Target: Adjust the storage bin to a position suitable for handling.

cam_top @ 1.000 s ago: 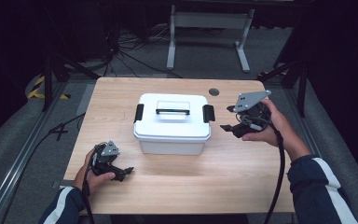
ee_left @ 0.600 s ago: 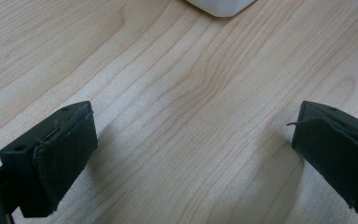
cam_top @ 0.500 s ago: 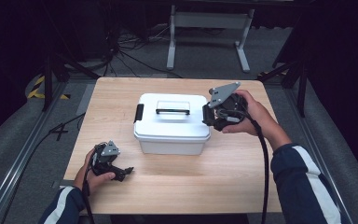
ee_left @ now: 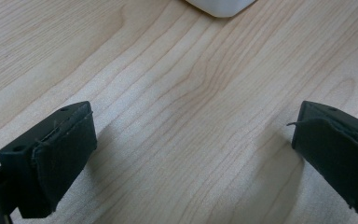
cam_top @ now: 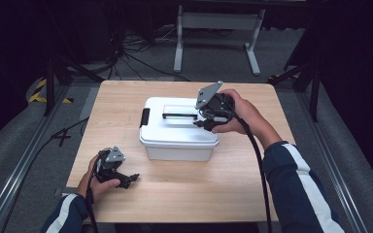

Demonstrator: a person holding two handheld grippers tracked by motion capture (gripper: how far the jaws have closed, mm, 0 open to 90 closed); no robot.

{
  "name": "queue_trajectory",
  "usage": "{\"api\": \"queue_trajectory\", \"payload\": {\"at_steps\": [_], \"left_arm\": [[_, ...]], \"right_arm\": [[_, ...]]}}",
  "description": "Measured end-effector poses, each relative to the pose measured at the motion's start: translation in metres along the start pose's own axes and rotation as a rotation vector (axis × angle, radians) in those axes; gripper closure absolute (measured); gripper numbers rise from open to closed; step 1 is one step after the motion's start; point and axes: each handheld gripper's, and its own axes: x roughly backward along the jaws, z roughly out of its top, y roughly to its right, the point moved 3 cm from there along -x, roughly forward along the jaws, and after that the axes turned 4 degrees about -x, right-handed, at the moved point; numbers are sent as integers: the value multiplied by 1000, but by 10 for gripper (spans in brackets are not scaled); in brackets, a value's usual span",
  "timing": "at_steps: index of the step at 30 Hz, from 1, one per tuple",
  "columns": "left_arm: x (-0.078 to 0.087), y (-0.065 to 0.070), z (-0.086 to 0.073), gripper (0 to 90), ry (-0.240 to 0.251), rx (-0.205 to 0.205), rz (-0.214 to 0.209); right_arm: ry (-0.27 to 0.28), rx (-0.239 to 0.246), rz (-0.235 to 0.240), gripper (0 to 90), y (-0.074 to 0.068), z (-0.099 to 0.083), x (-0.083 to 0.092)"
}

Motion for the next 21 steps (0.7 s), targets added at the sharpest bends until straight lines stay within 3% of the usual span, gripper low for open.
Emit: {"api": "queue_trajectory", "payload": {"at_steps": [6,7,8,19,21], "left_arm": [[0,0,0,2,0,-1,0],[0,0,0,3,0,0,1],[0,0,0,3,0,1,0],[0,0,0,2,0,0,0],[0,0,0,3,-1,0,0]], "right_arm": [[-30,21,-2,495,2,6,-11],[-43,27,-13,521,2,8,-14],[-35,48,14,552,3,10,-18],[-77,92,12,767,3,19,-27],[-110,84,20,822,3,19,-29]]}}
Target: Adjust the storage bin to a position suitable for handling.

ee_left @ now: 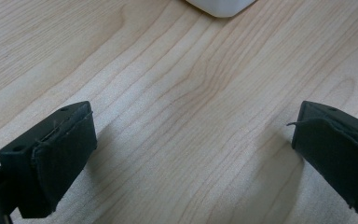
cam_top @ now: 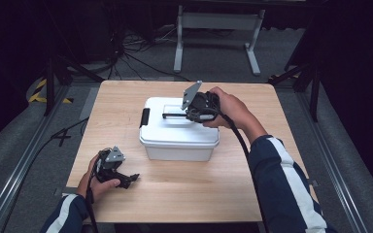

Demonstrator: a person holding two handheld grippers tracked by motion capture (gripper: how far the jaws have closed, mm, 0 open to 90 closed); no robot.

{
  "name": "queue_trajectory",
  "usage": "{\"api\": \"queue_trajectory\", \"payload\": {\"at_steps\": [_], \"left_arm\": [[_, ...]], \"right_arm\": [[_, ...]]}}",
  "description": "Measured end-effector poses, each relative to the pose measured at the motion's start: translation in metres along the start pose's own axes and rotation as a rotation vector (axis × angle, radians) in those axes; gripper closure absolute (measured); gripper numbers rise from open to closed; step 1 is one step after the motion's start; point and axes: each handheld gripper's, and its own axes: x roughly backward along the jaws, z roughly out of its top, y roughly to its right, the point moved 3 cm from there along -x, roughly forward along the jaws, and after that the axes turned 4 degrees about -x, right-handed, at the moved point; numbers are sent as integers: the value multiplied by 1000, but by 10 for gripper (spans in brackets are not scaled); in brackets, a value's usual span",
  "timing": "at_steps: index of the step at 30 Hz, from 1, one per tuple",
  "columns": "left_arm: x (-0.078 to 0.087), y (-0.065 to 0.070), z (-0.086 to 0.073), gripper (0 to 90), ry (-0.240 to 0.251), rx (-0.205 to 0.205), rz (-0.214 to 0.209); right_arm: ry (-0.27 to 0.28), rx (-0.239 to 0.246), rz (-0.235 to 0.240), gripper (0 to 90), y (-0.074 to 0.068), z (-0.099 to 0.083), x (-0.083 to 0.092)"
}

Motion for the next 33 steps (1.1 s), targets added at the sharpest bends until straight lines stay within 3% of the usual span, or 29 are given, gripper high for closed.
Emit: {"api": "queue_trajectory", "payload": {"at_steps": [12,23,33], "left_arm": [[0,0,0,3,0,0,0],[0,0,0,3,1,0,0],[0,0,0,3,0,0,1]], "right_arm": [[-54,46,-6,835,-1,6,-9],[-17,52,-3,845,0,7,-5],[26,67,-43,846,2,11,9]]}}
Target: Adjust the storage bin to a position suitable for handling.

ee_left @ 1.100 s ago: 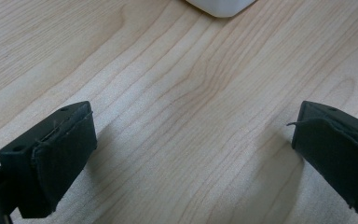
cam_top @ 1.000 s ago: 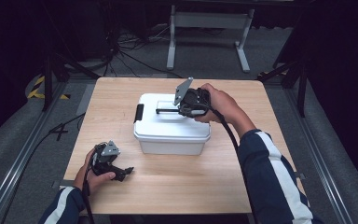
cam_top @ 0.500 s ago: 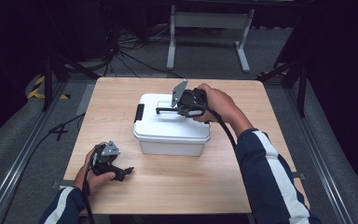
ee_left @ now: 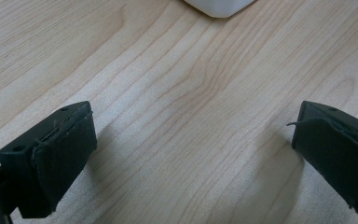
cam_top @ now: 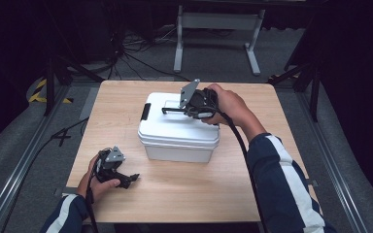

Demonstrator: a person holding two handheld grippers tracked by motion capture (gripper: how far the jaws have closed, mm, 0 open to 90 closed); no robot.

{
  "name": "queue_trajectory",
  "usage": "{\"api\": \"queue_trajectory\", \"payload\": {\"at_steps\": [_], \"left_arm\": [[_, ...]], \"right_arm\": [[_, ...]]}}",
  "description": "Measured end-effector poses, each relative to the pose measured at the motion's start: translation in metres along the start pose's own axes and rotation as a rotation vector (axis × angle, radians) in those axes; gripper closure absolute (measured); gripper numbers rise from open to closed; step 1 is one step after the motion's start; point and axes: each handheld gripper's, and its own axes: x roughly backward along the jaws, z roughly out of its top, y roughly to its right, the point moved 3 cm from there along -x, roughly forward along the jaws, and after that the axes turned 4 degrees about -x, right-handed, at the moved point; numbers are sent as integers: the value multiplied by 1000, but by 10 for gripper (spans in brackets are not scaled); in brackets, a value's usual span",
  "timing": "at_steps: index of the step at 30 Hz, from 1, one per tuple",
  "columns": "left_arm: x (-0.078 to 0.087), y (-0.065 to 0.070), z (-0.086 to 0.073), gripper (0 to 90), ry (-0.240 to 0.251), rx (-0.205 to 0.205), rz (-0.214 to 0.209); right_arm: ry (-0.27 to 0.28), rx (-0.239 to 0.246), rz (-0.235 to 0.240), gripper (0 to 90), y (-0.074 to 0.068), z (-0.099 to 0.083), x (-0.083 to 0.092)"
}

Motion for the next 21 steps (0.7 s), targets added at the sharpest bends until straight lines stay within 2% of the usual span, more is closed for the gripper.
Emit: {"api": "queue_trajectory", "payload": {"at_steps": [1,2,4,13,21], "left_arm": [[0,0,0,3,0,0,0],[0,0,0,3,0,0,0],[0,0,0,3,1,0,1],[0,0,0,3,-3,-4,0],[0,0,0,3,-5,0,-3]], "right_arm": [[-1,-5,-1,846,0,0,1],[11,13,-3,846,1,1,2],[8,-3,-5,846,0,1,6],[33,6,-19,846,3,-3,18],[58,-7,-46,846,7,-16,35]]}}
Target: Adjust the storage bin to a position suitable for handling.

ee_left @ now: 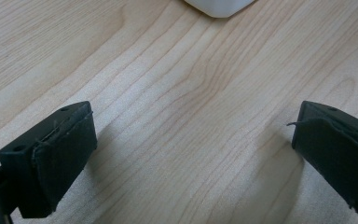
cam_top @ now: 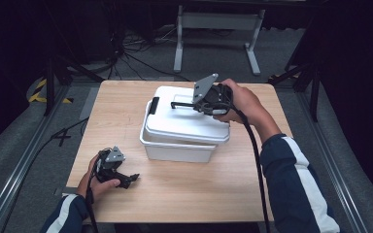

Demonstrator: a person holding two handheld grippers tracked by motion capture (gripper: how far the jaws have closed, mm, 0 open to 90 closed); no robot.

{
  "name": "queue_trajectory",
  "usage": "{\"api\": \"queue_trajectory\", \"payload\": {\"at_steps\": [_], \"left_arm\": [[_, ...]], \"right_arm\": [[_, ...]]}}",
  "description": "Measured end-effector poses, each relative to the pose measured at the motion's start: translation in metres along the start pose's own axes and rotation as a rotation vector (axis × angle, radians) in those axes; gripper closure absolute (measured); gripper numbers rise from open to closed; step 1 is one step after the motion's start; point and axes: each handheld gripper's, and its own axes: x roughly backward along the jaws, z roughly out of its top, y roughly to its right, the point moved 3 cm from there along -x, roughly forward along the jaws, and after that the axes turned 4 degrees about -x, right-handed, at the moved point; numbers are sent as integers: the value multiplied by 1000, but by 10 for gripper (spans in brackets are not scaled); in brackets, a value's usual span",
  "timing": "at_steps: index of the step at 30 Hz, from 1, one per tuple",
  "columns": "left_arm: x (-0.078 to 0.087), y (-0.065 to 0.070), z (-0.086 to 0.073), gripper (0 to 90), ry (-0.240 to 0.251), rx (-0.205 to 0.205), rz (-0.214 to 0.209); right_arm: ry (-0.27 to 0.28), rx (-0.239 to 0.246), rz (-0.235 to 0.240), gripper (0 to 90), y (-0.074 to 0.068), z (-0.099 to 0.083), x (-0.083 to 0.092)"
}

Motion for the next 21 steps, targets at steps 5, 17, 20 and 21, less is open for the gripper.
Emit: {"api": "queue_trajectory", "payload": {"at_steps": [5,17,20,21], "left_arm": [[0,0,0,4,1,0,1],[0,0,0,4,5,0,6],[0,0,0,4,4,0,6],[0,0,0,4,5,0,6]], "right_arm": [[2,-19,-20,846,3,-11,12],[7,-72,-52,846,6,-45,35],[1,-91,-58,845,6,-57,43],[1,-91,-58,845,6,-57,43]]}}
